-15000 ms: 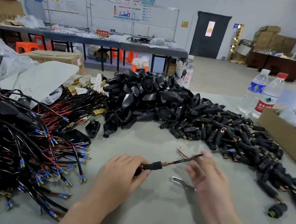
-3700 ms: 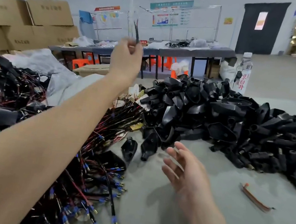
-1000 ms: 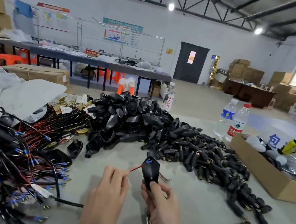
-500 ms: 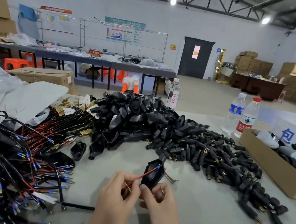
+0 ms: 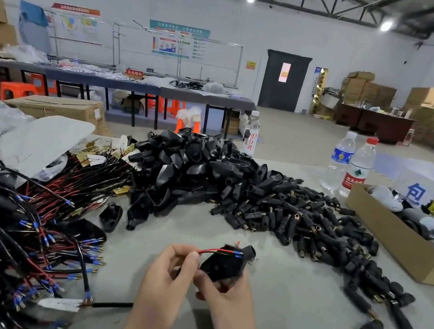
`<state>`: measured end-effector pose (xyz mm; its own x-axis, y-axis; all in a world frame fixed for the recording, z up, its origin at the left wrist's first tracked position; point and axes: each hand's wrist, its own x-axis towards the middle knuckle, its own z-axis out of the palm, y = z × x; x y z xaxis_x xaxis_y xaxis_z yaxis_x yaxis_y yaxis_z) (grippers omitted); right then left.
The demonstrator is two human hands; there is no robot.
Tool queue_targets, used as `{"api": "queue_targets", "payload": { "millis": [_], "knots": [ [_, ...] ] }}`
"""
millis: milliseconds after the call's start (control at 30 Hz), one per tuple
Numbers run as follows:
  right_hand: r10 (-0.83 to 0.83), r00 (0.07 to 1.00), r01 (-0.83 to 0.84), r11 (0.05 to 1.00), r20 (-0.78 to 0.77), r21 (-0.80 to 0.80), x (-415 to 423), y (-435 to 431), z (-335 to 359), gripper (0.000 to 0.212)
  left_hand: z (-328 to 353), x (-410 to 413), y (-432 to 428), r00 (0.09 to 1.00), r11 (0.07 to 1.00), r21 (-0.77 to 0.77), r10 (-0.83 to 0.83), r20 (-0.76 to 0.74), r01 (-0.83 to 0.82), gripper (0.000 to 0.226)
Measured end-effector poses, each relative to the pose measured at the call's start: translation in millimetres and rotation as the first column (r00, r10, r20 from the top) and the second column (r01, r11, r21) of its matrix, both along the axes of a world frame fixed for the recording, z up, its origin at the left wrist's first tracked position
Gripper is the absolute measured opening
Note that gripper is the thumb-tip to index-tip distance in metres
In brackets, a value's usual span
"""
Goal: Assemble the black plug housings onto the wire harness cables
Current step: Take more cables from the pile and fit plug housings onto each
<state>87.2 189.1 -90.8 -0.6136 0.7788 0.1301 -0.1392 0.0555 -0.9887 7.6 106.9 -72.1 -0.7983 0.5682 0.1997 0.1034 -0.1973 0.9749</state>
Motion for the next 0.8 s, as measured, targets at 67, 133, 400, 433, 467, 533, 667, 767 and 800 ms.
{"api": "queue_targets", "payload": {
  "millis": [67, 133, 400, 433, 467, 533, 667, 767, 800],
  "knots": [
    [0.058, 0.998, -0.058, 0.998, -0.005, -0.03, 1.0, 2.4, 0.8, 0.023, 0.4, 0.0, -1.7, 0.998, 0.998, -0.023, -0.052, -0.044, 0.051, 0.01],
    [0.109, 0.994, -0.109, 0.991, -0.008, -0.072, 1.5, 4.5, 0.1, 0.024, 1.1, 1.2, -1.9, 0.993, 0.996, -0.048, -0.083, -0.083, 0.079, 0.012],
    [0.183, 0.983, -0.182, 0.982, 0.026, -0.043, 0.7, 6.7, 0.6, 0.013, -3.7, -3.2, 3.1, 0.999, 0.999, -0.032, -0.039, 0.024, 0.04, 0.012],
    [0.176, 0.984, -0.175, 0.984, 0.039, -0.019, 0.5, 5.6, 1.1, 0.012, -4.7, -3.9, 3.9, 0.999, 1.0, -0.024, -0.005, 0.054, 0.006, 0.011],
    [0.169, 0.984, -0.17, 0.985, 0.054, 0.006, 0.0, 4.7, 0.9, 0.011, -5.4, -4.0, 4.7, 0.997, 1.0, -0.022, 0.022, 0.072, -0.02, 0.01],
    [0.176, 0.981, -0.18, 0.983, 0.081, 0.045, -0.3, 3.1, 1.7, 0.011, -6.2, -3.0, 4.5, 0.997, 0.999, -0.029, 0.044, 0.069, -0.042, 0.011],
    [0.177, 0.979, -0.18, 0.983, 0.102, 0.025, 1.6, 1.5, 4.8, 0.012, -2.8, 2.6, 2.1, 1.0, 0.997, -0.076, -0.025, -0.007, 0.025, 0.015],
    [0.123, 0.968, -0.153, 0.98, 0.217, 0.125, 4.5, 0.4, 4.7, 0.02, -2.3, 7.9, 0.7, 0.982, 0.987, -0.143, -0.093, -0.165, 0.069, 0.023],
    [0.113, 0.958, -0.16, 0.974, 0.265, 0.162, 5.5, -0.2, 4.9, 0.024, -2.4, 9.6, 0.8, 0.971, 0.986, -0.155, -0.096, -0.218, 0.062, 0.026]
  ]
}}
